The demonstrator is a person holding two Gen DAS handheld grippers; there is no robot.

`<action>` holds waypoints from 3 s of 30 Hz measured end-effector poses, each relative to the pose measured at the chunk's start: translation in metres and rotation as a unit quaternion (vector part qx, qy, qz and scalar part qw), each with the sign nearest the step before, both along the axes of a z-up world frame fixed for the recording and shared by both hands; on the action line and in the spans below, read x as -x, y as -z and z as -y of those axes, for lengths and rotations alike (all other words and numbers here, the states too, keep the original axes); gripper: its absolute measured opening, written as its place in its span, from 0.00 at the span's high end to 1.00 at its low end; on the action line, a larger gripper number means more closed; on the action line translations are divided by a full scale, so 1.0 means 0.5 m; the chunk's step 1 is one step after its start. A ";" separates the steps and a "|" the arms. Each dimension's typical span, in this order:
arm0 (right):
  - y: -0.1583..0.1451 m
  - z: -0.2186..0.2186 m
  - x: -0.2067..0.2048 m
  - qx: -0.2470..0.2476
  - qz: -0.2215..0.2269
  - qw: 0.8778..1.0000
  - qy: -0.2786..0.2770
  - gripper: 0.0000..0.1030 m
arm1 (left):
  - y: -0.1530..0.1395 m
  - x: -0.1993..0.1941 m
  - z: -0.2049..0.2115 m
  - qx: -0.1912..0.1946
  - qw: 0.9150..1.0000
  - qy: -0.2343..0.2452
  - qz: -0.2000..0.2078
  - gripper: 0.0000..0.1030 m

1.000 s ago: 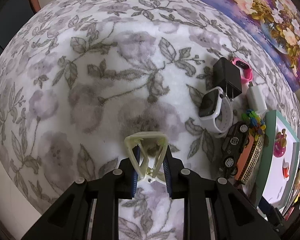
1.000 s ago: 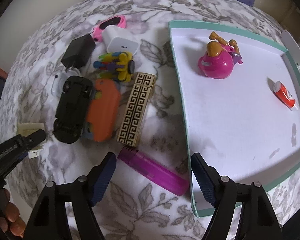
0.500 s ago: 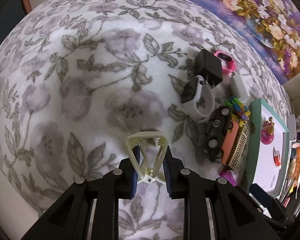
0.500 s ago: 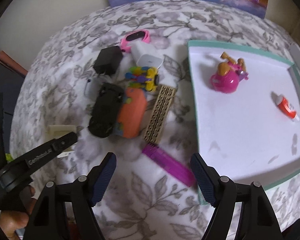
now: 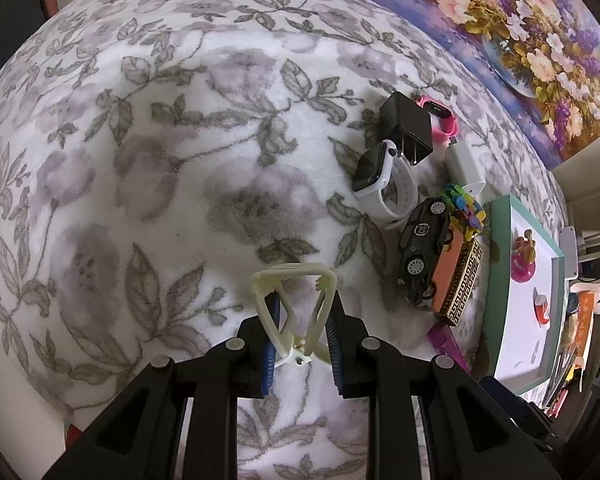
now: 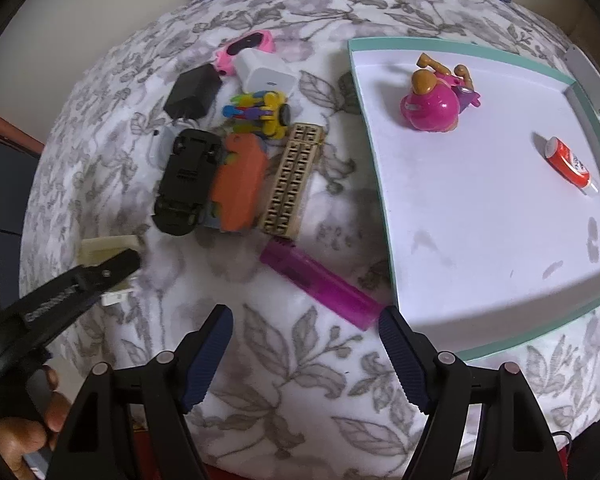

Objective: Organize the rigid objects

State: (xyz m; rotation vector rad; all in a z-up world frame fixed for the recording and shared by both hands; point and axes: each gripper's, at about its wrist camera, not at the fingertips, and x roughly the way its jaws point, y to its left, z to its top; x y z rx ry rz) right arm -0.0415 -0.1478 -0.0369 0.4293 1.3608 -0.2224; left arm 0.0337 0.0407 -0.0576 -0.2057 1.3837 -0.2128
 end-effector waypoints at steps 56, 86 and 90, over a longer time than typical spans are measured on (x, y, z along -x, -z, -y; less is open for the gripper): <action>0.061 -0.071 -0.089 0.066 -0.007 0.995 0.079 0.31 | 0.034 -0.044 -0.022 -0.037 0.999 -0.025 -0.004 0.77; 0.054 -0.042 -0.015 -0.040 -0.026 0.998 0.037 0.30 | 0.037 -0.044 -0.022 -0.023 0.999 -0.024 -0.004 0.77; 0.056 -0.021 -0.035 -0.036 -0.003 0.999 0.038 0.29 | 0.038 -0.047 -0.016 -0.025 0.999 -0.022 -0.003 0.77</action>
